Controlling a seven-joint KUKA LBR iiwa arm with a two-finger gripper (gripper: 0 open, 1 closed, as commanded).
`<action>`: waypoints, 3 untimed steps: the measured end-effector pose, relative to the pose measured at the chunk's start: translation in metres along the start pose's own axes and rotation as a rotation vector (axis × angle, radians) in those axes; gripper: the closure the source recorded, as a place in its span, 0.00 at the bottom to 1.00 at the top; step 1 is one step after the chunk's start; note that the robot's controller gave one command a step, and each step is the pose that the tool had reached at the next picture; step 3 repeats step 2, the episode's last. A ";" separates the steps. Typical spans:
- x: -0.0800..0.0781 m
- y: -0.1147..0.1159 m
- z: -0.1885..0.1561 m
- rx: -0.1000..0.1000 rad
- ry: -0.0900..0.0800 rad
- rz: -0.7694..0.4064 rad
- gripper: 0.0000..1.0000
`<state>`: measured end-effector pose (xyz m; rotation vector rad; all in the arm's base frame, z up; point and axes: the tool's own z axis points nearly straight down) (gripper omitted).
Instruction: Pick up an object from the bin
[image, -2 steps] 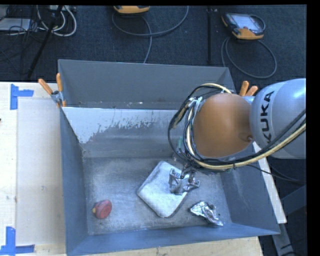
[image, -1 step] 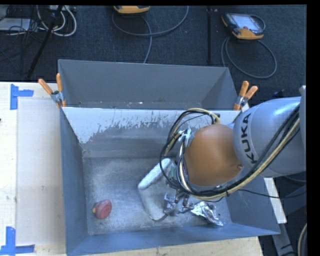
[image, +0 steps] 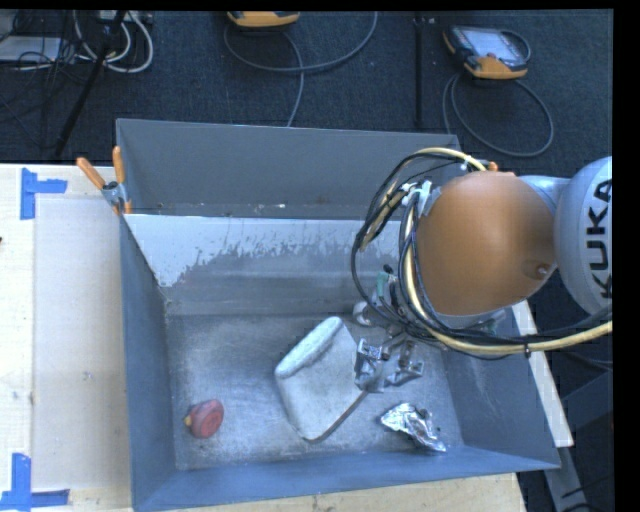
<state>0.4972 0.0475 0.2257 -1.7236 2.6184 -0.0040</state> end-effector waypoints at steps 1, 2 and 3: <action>0.000 0.016 0.068 -0.015 0.007 0.014 1.00; -0.017 0.016 0.130 -0.014 0.007 -0.022 1.00; -0.017 0.016 0.130 -0.014 0.007 -0.022 1.00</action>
Offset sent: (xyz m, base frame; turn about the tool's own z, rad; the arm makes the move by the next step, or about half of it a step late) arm -0.0120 0.0051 -0.0636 0.0143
